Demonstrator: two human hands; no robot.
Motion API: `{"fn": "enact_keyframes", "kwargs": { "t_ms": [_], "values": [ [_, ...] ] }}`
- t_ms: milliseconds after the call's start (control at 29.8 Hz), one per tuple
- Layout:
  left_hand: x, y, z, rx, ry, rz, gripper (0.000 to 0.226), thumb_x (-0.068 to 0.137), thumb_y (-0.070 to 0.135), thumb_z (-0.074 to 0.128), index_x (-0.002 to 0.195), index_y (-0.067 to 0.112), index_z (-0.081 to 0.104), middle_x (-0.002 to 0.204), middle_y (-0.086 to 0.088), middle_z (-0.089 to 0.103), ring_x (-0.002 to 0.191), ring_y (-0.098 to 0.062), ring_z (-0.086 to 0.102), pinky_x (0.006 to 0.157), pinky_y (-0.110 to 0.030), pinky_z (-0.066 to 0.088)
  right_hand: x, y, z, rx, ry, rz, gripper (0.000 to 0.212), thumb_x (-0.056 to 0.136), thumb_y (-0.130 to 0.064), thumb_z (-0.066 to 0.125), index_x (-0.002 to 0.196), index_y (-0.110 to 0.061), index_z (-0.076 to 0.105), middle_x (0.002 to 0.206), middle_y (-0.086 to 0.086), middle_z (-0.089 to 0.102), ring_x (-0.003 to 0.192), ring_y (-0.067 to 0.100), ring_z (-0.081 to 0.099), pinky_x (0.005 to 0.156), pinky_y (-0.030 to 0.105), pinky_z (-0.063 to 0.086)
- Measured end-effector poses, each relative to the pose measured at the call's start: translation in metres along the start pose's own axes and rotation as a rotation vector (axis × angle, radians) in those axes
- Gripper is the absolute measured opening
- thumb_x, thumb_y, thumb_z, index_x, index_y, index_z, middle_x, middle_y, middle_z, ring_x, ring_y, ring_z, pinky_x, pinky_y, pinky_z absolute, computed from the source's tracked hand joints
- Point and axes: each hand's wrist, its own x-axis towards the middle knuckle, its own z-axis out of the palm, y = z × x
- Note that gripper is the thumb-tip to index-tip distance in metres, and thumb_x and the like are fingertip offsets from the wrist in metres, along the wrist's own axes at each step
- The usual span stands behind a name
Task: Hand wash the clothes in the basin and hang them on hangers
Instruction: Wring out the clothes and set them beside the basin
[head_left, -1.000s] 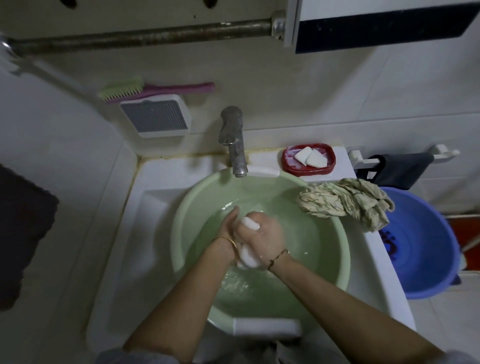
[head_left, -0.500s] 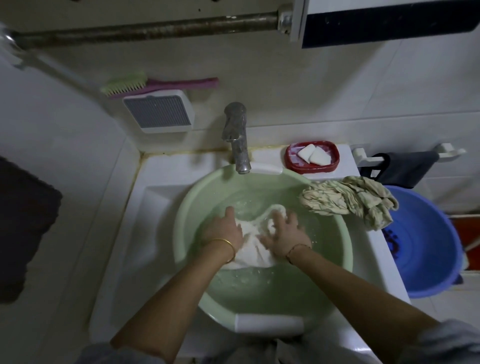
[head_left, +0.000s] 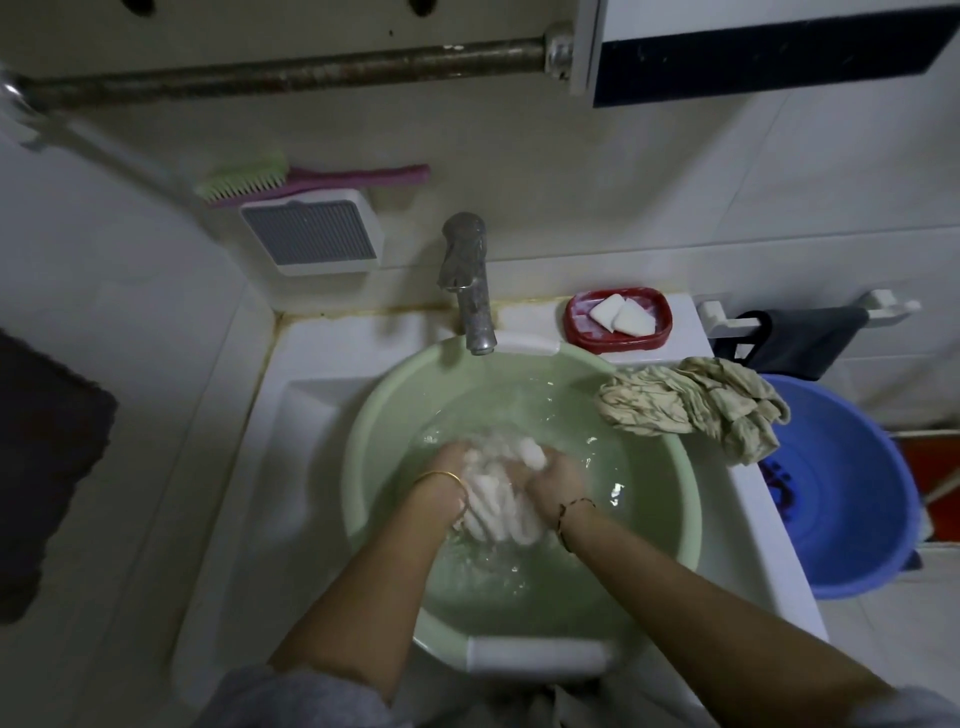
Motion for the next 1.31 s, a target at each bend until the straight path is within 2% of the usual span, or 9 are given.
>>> {"fn": "enact_keyframes", "kwargs": {
  "t_ms": [168,370,470,605,739,907,1109,1210,1311],
  "values": [
    [-0.04,0.022,-0.004,-0.581,-0.201,-0.041,0.047,0.095,0.04,0.043,0.072,0.004,0.062,0.058,-0.01,0.066,0.051,-0.018,0.064,0.06,-0.026,0.044,-0.04,-0.036,0.005,0.078,0.096,-0.281,0.028,0.08,-0.044,0.068,0.062,-0.026,0.056,0.063,-0.008,0.061,0.06,0.007,0.056,0.055,0.02,0.043],
    [-0.064,0.032,0.016,-0.219,-0.635,-0.065,0.046,0.076,0.061,0.062,0.071,0.017,0.051,0.073,0.003,0.053,0.063,-0.006,0.051,0.053,-0.005,0.042,-0.021,-0.047,0.005,0.015,0.268,-0.264,0.031,0.076,-0.046,0.061,0.059,-0.021,0.05,0.064,0.001,0.057,0.066,0.024,0.052,0.057,0.029,0.037],
    [-0.046,0.027,0.011,-0.242,-0.112,0.027,0.041,0.094,0.046,0.049,0.064,0.018,0.049,0.057,0.004,0.057,0.05,-0.008,0.052,0.048,-0.017,0.041,0.005,-0.032,-0.011,-0.147,0.247,-0.103,0.027,0.087,-0.044,0.055,0.079,-0.019,0.056,0.084,0.009,0.062,0.083,0.029,0.058,0.069,0.031,0.042],
    [-0.031,0.025,-0.009,0.621,0.309,0.414,0.049,0.094,0.051,0.041,0.11,0.008,0.057,0.116,-0.018,0.061,0.102,-0.032,0.059,0.088,-0.035,0.047,0.021,0.006,-0.015,-0.393,0.107,-0.003,0.055,0.093,-0.055,0.043,0.13,-0.014,0.037,0.134,0.016,0.045,0.116,0.034,0.051,0.09,0.042,0.045],
    [-0.025,-0.002,-0.021,1.38,0.032,0.296,0.091,0.078,0.059,0.06,0.148,0.038,0.006,0.153,-0.014,0.011,0.139,-0.039,0.016,0.11,-0.049,0.026,0.019,0.028,-0.006,-0.71,0.073,0.024,0.092,0.088,-0.058,0.048,0.149,-0.026,-0.013,0.156,0.016,-0.008,0.137,0.045,0.023,0.102,0.051,0.039],
    [-0.016,-0.022,-0.011,1.839,0.051,0.203,0.086,0.084,0.052,0.059,0.15,0.033,0.008,0.155,-0.01,0.007,0.141,-0.04,0.008,0.107,-0.056,0.022,0.012,0.037,0.004,-1.291,-0.119,-0.155,0.096,0.083,-0.076,0.034,0.151,-0.022,-0.006,0.159,0.013,-0.008,0.142,0.045,0.007,0.108,0.06,0.021],
    [-0.002,-0.013,-0.007,0.92,0.03,0.265,0.048,0.08,0.025,0.064,0.125,0.029,0.048,0.125,-0.013,0.056,0.106,-0.028,0.055,0.081,-0.024,0.052,0.015,0.034,0.009,-0.745,0.048,0.105,0.053,0.1,-0.02,0.039,0.148,-0.005,0.022,0.148,0.017,0.033,0.133,0.03,0.038,0.105,0.033,0.034],
    [-0.003,0.003,-0.005,0.027,-0.089,0.067,0.031,0.057,0.015,0.073,0.087,0.012,0.064,0.09,-0.014,0.06,0.081,-0.024,0.054,0.056,-0.02,0.045,0.007,0.016,0.009,-0.23,0.094,0.059,0.032,0.098,-0.017,0.047,0.126,-0.003,0.051,0.125,0.014,0.057,0.113,0.027,0.054,0.089,0.026,0.04],
    [0.005,0.011,-0.007,-0.246,-0.083,0.019,0.018,0.064,0.032,0.069,0.072,0.017,0.062,0.072,-0.007,0.061,0.066,-0.023,0.059,0.061,-0.024,0.047,-0.017,-0.003,0.006,0.088,0.095,-0.118,0.03,0.084,-0.031,0.07,0.107,-0.012,0.064,0.103,0.006,0.067,0.087,0.018,0.06,0.077,0.026,0.047]
  ]
}}
